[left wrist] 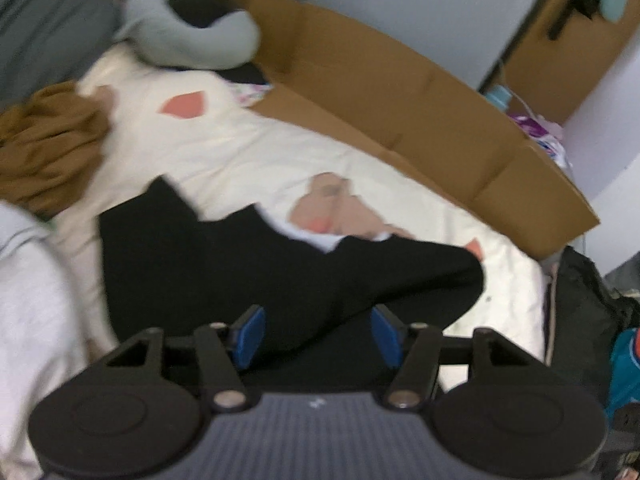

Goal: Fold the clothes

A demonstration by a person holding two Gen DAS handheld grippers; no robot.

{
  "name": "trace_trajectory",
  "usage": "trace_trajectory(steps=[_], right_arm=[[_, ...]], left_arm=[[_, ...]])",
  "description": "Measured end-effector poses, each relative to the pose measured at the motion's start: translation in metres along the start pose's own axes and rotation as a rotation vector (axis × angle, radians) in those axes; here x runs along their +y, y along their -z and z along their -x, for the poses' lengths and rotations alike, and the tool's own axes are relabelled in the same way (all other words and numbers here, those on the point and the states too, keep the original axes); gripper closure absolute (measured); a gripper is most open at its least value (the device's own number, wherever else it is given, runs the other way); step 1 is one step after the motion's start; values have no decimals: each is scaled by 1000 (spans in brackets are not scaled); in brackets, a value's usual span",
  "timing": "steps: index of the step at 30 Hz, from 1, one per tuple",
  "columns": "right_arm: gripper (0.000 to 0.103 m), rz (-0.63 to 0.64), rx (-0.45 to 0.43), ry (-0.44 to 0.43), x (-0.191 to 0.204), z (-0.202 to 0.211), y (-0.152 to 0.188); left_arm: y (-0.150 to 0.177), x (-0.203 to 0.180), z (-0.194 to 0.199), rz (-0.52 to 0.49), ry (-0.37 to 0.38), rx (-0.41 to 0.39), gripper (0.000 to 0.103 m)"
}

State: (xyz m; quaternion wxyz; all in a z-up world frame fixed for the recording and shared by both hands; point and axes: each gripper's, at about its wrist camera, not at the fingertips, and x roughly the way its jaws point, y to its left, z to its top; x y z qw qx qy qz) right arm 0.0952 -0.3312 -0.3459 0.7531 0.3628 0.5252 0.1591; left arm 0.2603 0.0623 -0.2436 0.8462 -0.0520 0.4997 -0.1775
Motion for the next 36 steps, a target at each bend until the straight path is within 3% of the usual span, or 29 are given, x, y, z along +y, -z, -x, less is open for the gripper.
trace_trajectory(steps=[4,9,13,16,25,30,34,36], right_arm=[[100,15,1,12,5,2,-3],[96,28,7,14,11,2,-7],[73,52,2,10,21,3,-12],[68,69,2,2,30,4,-16],[66,119,65,-14,53,-9,-16],[66,124,81,2,53,-11,-12],[66,119,87,2,52,-12,-11],[66,125,86,-5,53,-12,-11]], left_arm=[[18,27,19,0,-33,0,34],[39,55,36,-53,-67,19,34],[54,78,43,-70,-96,47,34],[68,99,44,-56,-78,70,34],[106,138,10,-175,-139,125,35],[108,150,2,-156,-132,127,44],[107,152,9,-122,-80,114,80],[108,148,14,-110,-62,106,84]])
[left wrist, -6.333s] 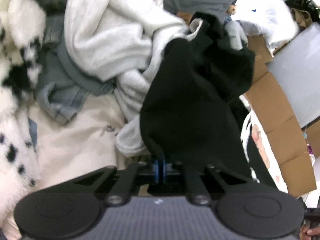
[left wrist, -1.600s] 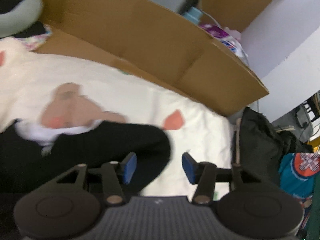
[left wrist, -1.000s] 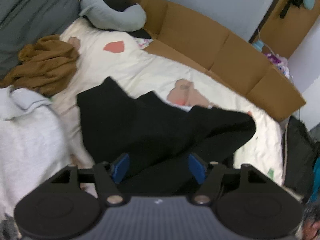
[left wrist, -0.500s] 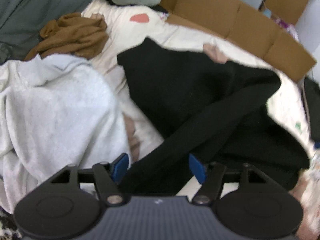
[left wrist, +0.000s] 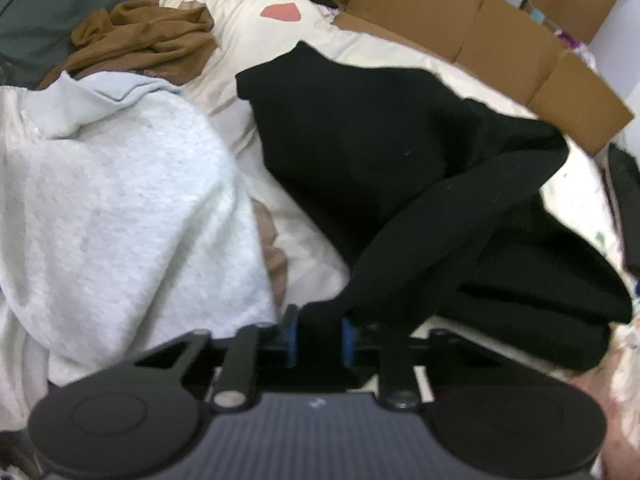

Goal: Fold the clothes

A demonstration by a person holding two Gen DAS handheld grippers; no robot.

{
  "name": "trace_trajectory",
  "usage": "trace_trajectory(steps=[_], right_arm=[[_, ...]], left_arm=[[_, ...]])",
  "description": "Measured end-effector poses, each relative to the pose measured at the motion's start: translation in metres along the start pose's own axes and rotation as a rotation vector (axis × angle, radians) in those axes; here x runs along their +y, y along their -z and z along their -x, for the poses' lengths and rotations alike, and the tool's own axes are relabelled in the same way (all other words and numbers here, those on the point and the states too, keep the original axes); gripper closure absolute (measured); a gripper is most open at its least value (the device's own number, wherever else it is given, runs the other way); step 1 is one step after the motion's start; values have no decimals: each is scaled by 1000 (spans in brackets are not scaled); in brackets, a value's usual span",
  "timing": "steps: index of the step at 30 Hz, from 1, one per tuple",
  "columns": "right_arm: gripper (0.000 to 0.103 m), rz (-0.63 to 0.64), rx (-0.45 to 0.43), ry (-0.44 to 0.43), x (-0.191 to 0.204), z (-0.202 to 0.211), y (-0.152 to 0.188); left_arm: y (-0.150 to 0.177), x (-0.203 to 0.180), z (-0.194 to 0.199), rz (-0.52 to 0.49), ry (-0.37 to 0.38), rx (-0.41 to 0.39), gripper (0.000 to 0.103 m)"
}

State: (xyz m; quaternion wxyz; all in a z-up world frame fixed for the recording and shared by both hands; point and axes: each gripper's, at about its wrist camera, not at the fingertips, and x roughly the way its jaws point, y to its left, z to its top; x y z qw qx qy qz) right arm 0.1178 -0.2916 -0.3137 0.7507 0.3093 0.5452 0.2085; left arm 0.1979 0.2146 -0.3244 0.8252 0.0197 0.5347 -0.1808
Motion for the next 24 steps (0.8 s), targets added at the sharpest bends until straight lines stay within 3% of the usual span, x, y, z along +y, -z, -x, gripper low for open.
trace_trajectory(steps=[6,17,24], right_arm=[[66,7,-15,-11,2,3,-1],[66,-30,-30,-51,-1,1,-1],[66,-56,-43,-87,-2,-1,-2]], left_arm=[[-3,-25,14,-21,37,-10,87],[-10,-93,17,42,270,-54,88],[-17,-155,5,-3,399,-40,88]])
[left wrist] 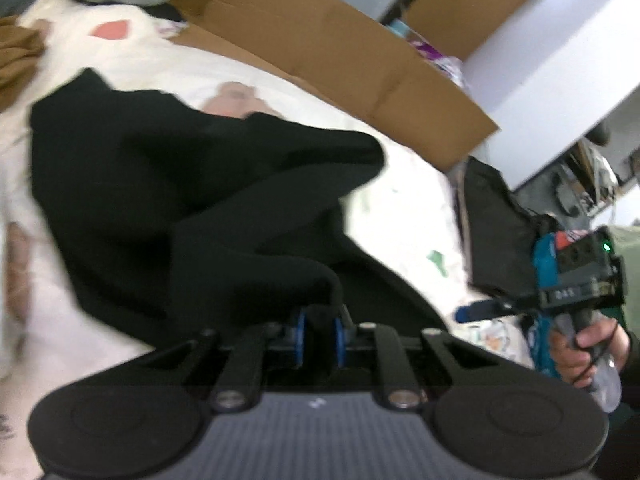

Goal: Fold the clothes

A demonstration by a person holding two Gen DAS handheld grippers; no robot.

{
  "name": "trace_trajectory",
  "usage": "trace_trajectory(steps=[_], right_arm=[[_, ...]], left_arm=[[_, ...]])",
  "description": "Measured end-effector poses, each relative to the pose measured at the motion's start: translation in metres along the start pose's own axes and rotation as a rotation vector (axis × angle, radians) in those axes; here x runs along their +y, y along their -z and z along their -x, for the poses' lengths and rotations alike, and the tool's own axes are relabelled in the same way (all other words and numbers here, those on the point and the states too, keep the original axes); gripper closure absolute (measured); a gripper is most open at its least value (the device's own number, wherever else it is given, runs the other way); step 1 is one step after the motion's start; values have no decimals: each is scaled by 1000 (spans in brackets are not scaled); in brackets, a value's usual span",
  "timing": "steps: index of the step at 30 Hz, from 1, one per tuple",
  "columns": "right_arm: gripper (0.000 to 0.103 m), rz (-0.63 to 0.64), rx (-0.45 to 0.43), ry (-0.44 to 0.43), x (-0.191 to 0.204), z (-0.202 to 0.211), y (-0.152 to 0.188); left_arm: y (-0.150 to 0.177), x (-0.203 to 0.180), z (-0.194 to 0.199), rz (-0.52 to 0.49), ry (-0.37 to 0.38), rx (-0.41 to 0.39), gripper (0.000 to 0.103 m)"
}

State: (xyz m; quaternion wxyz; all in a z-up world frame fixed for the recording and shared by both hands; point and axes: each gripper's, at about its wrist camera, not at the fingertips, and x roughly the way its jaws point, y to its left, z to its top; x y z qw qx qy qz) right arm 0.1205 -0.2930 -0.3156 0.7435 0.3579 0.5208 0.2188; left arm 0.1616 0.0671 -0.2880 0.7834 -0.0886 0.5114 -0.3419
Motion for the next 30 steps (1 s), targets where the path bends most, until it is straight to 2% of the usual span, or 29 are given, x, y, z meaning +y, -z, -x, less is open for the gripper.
trace_trajectory(steps=[14,21,24,27,28,29,30], right_arm=[[48,-65,4,-141,12,-10,-4],[49,-101,3,-134,3,-8,-2],[63,-139,11,-137,-5,-8,-1],[78,-120,28,-113,-4,-8,0],[85,-106,30,-99,-3,-7,0],[98,-92,31,-85,-1,-7,0],[98,-78,31,-70,0,-5,-1]], left_arm=[[6,-72,-57,-73,209,67,88],[16,-90,-72,-84,280,46,88],[19,-94,-76,-85,308,54,88],[22,-96,-77,-84,313,75,87],[23,-95,-76,-79,315,79,87],[24,-94,-76,-72,316,84,87],[24,-93,-74,-59,313,86,86]])
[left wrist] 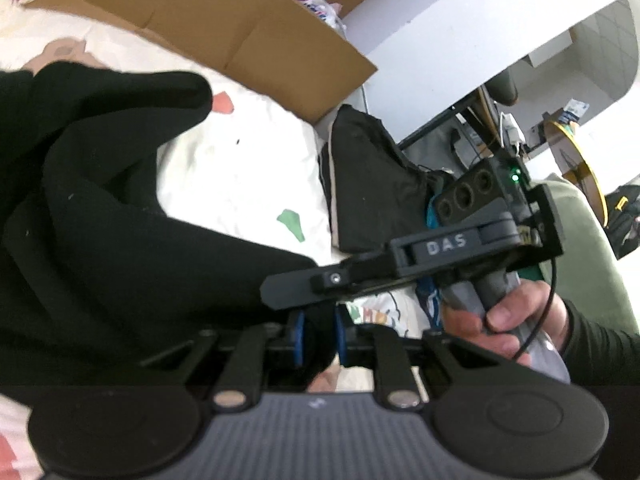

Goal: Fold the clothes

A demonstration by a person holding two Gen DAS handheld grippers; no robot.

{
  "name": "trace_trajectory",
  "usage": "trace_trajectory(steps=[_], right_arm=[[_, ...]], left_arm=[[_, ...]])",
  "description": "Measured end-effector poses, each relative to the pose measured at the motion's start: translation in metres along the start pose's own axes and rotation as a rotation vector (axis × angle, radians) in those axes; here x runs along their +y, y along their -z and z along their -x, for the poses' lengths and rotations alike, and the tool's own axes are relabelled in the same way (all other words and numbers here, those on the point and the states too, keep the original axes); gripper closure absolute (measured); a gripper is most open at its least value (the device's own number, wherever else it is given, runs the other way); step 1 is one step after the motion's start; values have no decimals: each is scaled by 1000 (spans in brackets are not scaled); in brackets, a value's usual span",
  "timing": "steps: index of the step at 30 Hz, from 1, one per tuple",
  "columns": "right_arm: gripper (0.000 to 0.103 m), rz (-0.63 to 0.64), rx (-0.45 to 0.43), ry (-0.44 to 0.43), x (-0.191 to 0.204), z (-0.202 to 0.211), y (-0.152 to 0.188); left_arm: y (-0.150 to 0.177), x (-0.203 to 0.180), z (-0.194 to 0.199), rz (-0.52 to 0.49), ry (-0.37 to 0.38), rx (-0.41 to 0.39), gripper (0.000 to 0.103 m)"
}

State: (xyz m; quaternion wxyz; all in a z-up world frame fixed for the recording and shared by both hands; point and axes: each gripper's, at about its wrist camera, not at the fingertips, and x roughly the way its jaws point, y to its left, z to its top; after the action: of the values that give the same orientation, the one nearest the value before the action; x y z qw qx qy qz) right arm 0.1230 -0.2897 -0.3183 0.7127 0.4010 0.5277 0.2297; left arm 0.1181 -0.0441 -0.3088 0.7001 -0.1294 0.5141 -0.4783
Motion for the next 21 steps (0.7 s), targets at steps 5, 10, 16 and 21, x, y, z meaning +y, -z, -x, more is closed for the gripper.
trace_trajectory(steps=[5,10,16,21], right_arm=[[100,63,-22,100,4,20,-3],[100,90,-69,185,5,51,-9],[101,123,-158,336,17,105,-17],[101,165,-236,467,34,163,-26]], left_arm=[[-1,9,21,27,-74,-19,81],[-7,25,60,53,-217,-30,81],[-19,41,116,95,-377,-68,73],[-33,41,171,137,-491,-130,71]])
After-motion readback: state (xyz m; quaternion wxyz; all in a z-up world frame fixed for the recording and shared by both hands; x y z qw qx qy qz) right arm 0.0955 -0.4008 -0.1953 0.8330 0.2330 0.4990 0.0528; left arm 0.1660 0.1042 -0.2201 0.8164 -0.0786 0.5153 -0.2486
